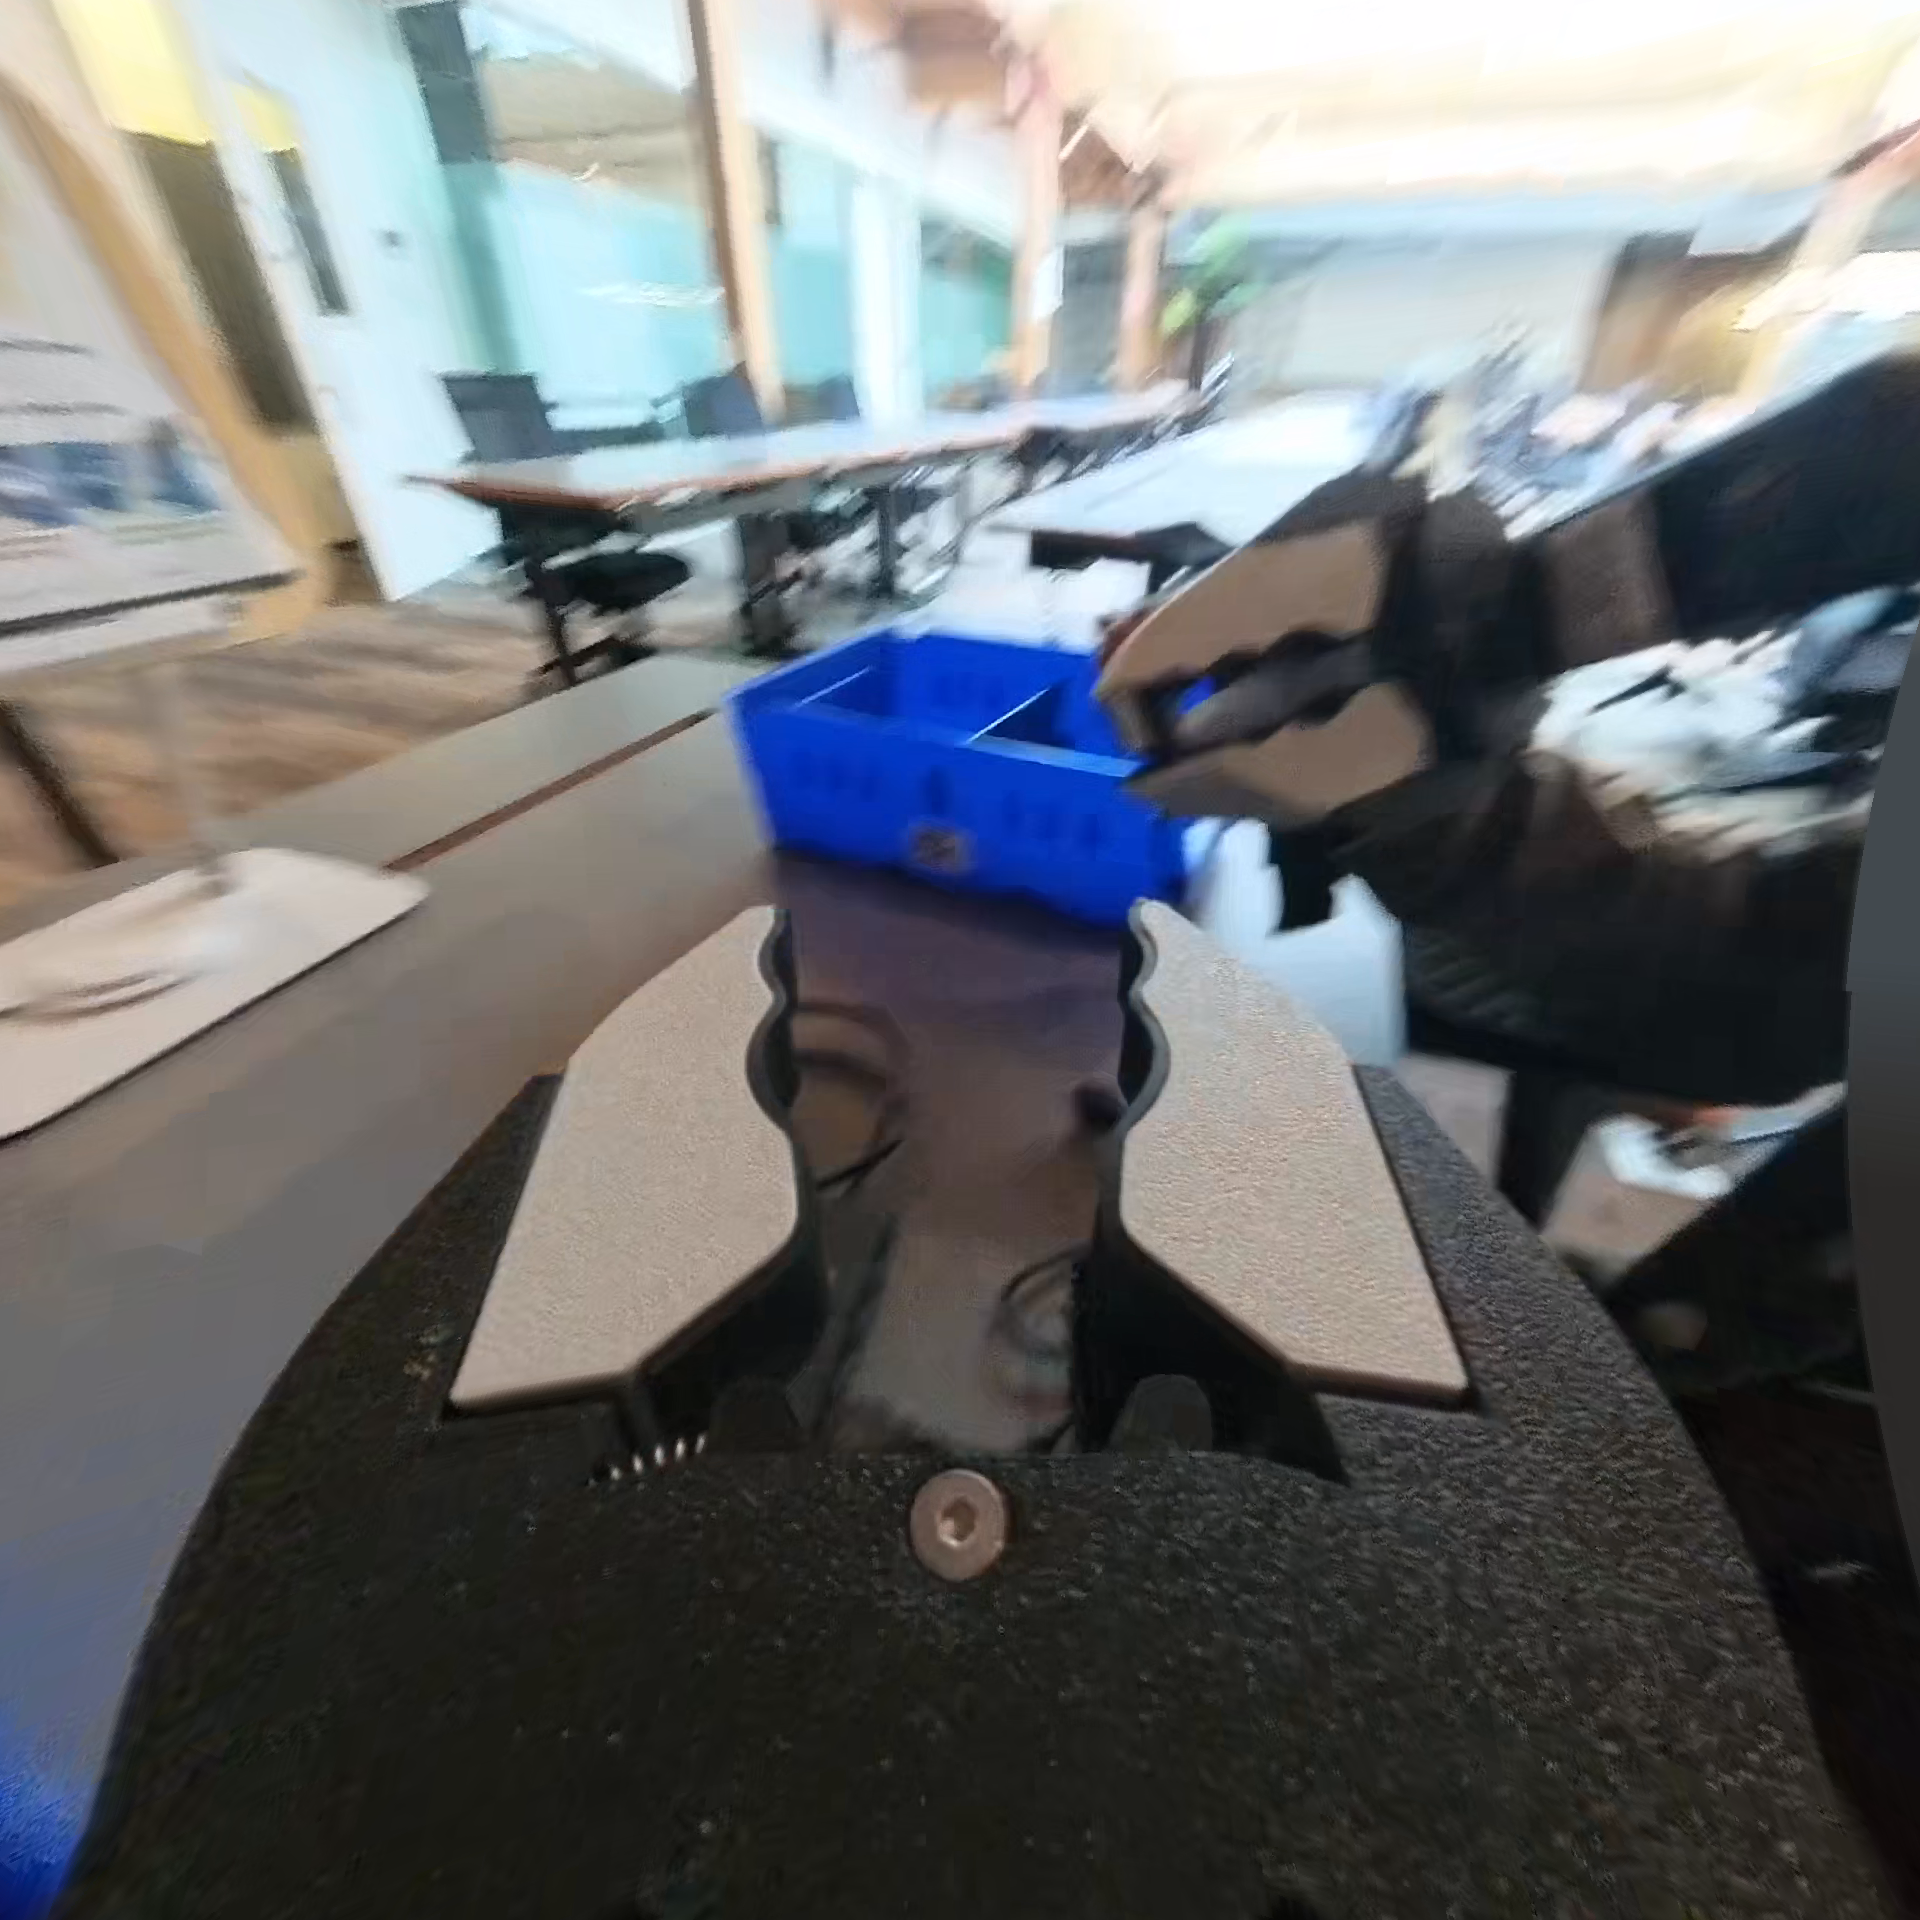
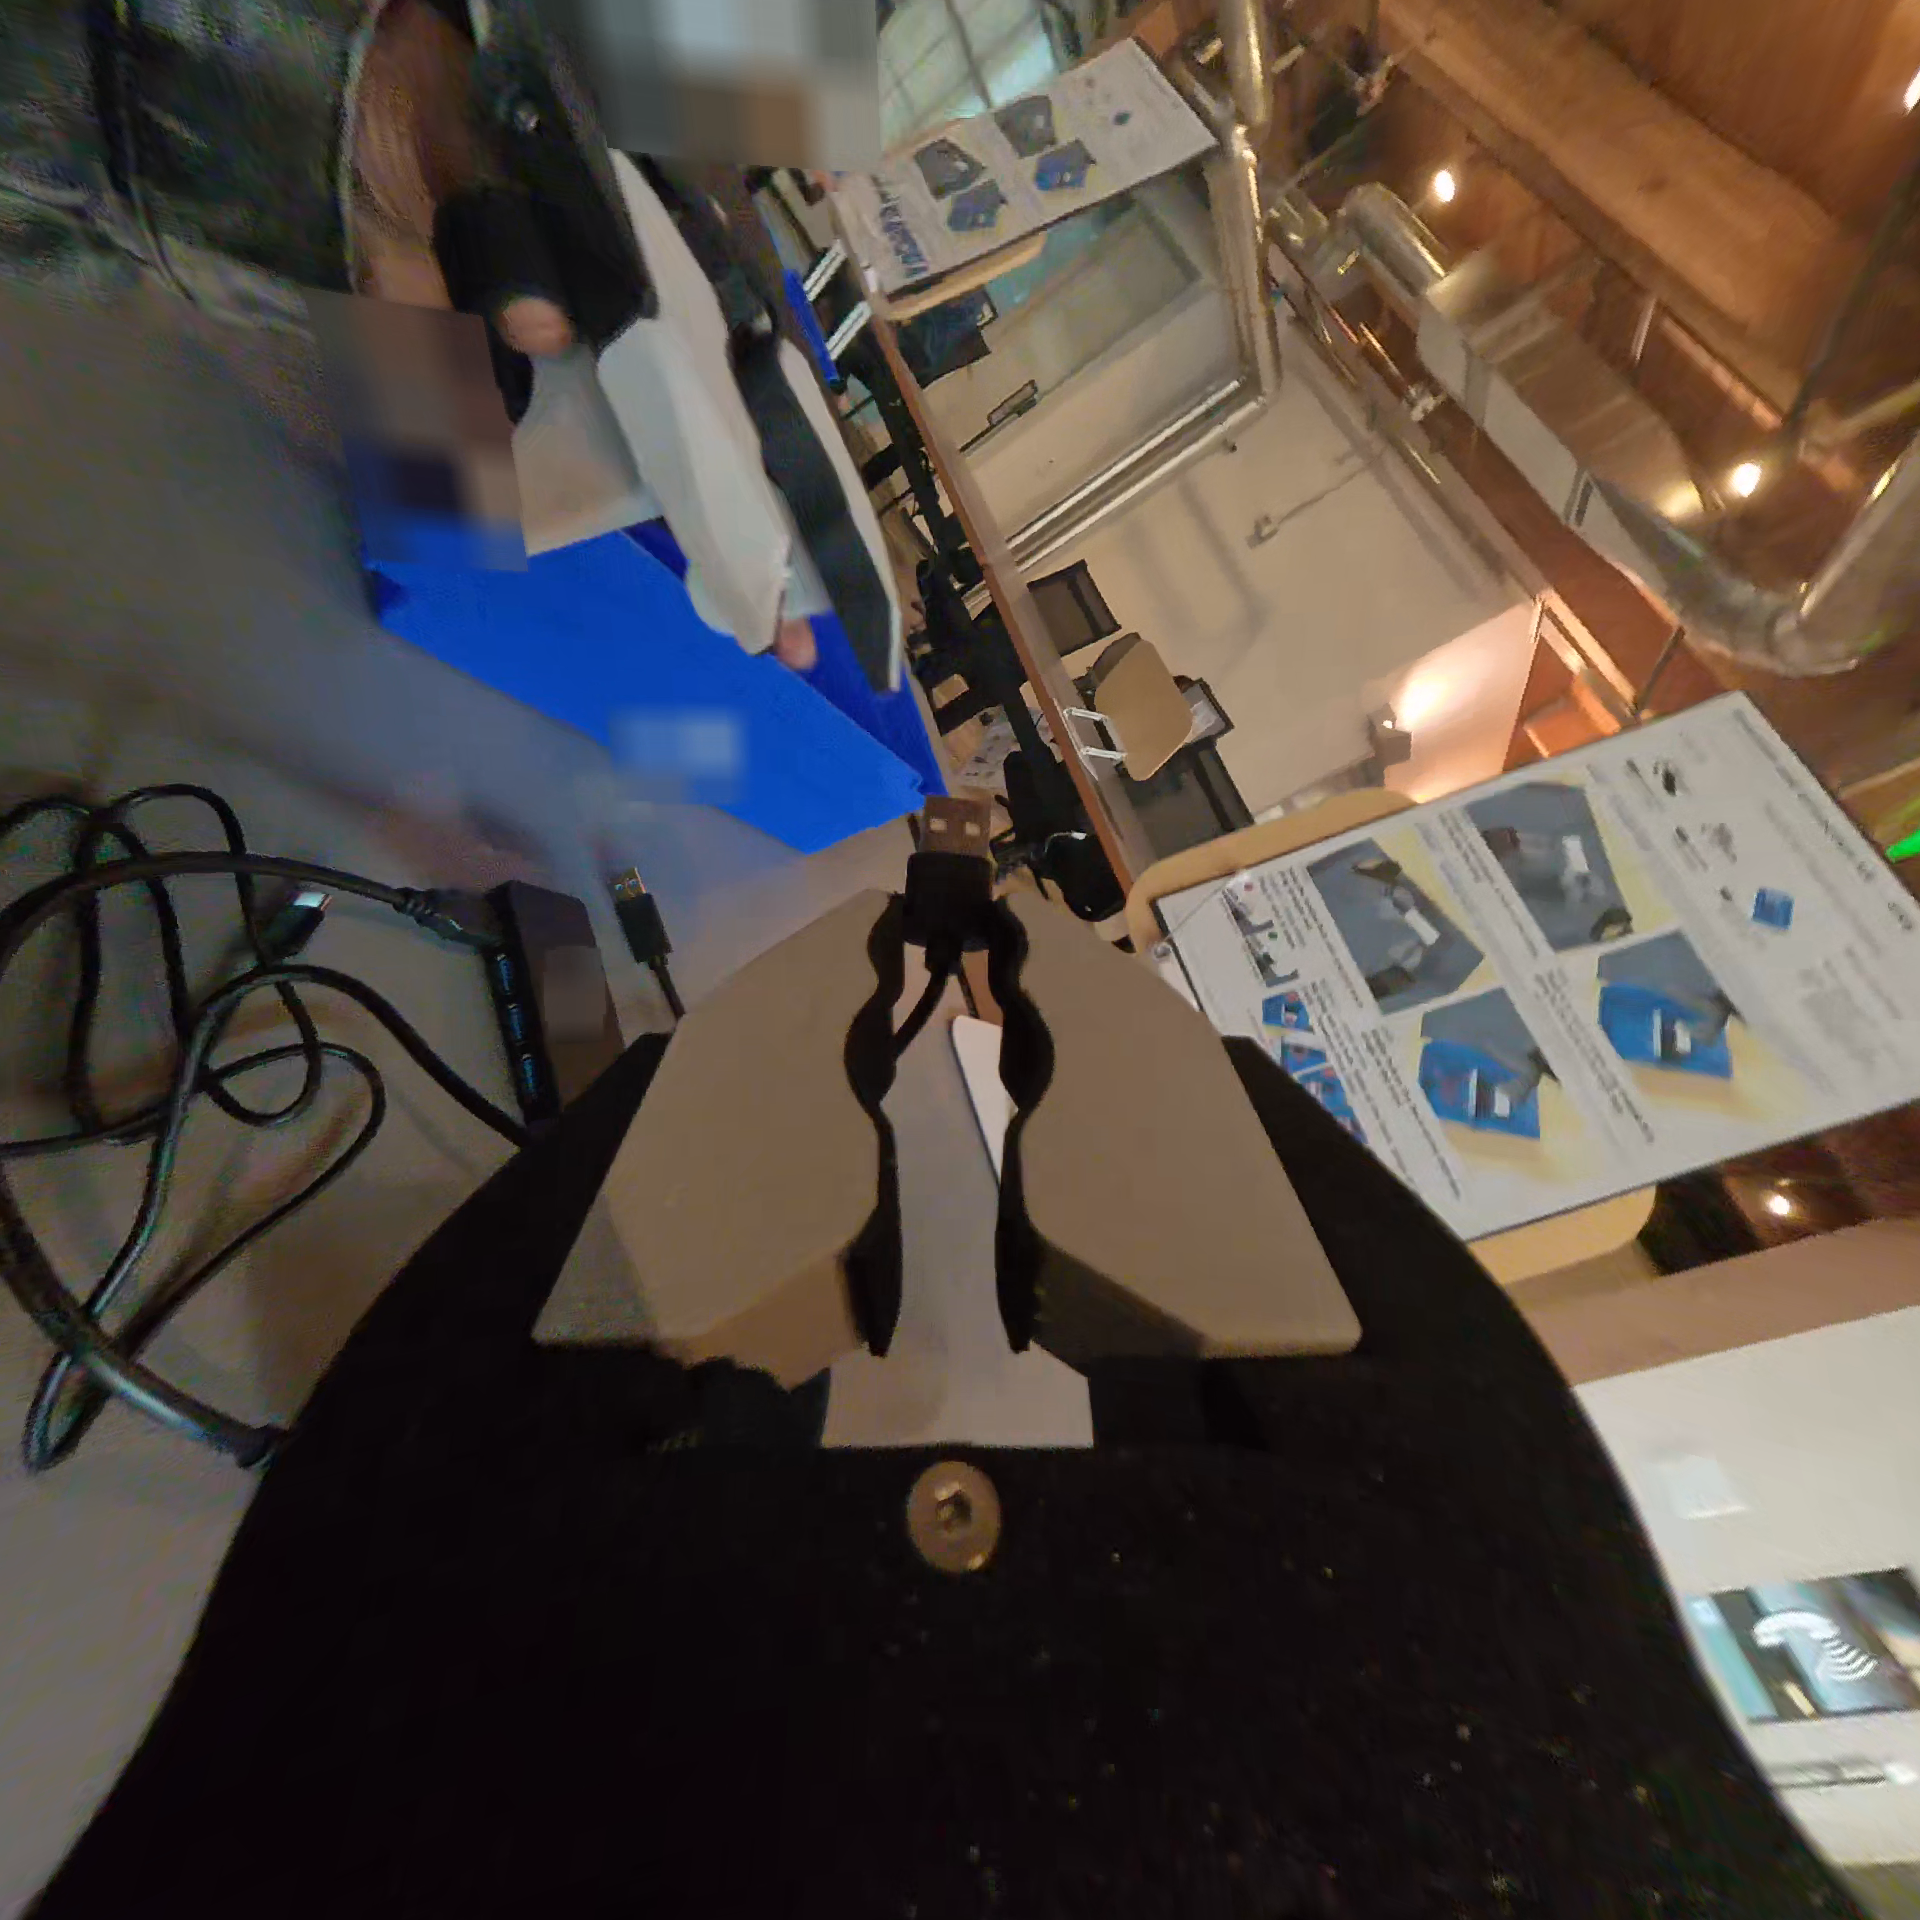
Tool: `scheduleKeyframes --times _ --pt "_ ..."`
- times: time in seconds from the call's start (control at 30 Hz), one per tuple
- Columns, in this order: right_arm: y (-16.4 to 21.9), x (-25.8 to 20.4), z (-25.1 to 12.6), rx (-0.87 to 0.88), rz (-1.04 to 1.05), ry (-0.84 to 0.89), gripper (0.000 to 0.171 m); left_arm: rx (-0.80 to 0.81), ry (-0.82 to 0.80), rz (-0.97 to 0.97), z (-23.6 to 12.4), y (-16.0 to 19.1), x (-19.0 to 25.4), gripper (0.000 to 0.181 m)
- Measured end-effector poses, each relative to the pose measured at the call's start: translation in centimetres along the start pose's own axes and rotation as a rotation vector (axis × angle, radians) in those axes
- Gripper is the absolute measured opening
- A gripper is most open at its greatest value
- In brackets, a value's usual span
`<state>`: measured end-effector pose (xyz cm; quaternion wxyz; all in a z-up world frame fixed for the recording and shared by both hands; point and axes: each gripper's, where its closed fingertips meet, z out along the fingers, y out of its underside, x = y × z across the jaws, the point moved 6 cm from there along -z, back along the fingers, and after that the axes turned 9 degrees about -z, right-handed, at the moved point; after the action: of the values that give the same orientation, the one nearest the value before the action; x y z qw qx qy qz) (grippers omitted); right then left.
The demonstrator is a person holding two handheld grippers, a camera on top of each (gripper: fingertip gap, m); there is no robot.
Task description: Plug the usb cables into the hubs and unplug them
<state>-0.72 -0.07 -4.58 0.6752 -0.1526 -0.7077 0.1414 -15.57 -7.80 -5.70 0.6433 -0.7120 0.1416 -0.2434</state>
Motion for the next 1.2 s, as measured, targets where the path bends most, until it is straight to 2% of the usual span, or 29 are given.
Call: scheduleKeyframes --times 0.07,0.17,0.3,0.37,0.43,0.5,0.53,0.57,0.63,0.7,0.83,0.9,1.0,1.1,1.2 --pt "0.6 0.2 -0.7 -0.002 0.041 0.016 0.015 -0.134 -0.168 0.056 -1.0 0.2 -0.9 0.054" --pt "1.1 0.3 -1.4 -0.002 0.067 0.029 0.015 -0.366 -0.309 0.109 -1.5 1.8 -1.4 0.052" --pt "1.1 0.5 -2.0 0.006 0.071 0.029 0.015 -0.722 -0.315 0.153 -1.4 5.7 -1.7 0.049" --pt "0.9 0.6 -2.4 0.03 0.09 0.027 0.014 -0.814 -0.303 0.199 -1.1 7.1 -1.8 0.049" --pt "1.0 0.7 -2.6 0.04 0.1 0.027 0.015 -0.743 -0.315 0.148 0.4 7.1 -2.4 0.049" --pt "1.0 0.7 -2.7 0.043 0.103 0.026 0.015 -0.605 -0.319 -0.001 2.2 6.6 -3.1 0.044" --pt "1.0 0.7 -2.8 0.046 0.105 0.026 0.014 -0.586 -0.325 -0.05 2.7 6.8 -3.6 0.045" --pt "1.0 0.8 -2.9 0.05 0.107 0.028 0.014 -0.629 -0.363 -0.059 2.9 7.5 -4.2 0.049" --pt "0.9 0.9 -3.1 0.06 0.116 0.03 0.014 -0.813 -0.426 0.005 2.8 9.5 -5.0 0.062" --pt "0.9 1.0 -3.3 0.068 0.124 0.033 0.014 -0.887 -0.42 0.022 3.1 10.6 -5.1 0.062" --pt "0.9 1.1 -3.4 0.078 0.14 0.027 0.014 -0.931 -0.363 0.016 4.5 12.2 -5.8 0.063" --pt "1.0 0.8 -3.2 0.07 0.142 0.014 0.015 -0.888 -0.365 -0.026 4.8 12.2 -6.4 0.05" --pt "1.4 0.1 -2.8 0.062 0.171 -0.044 0.015 -0.841 -0.317 -0.031 4.6 12.3 -6.4 0.048" --pt "2.5 -0.9 -2.0 0.076 0.306 -0.134 0.014 -0.732 -0.265 -0.09 4.2 11.8 -6.1 0.046" --pt "3.5 -1.6 -1.1 0.215 0.663 -0.235 0.014 -0.61 -0.255 -0.081 3.7 9.7 -5.7 0.045"
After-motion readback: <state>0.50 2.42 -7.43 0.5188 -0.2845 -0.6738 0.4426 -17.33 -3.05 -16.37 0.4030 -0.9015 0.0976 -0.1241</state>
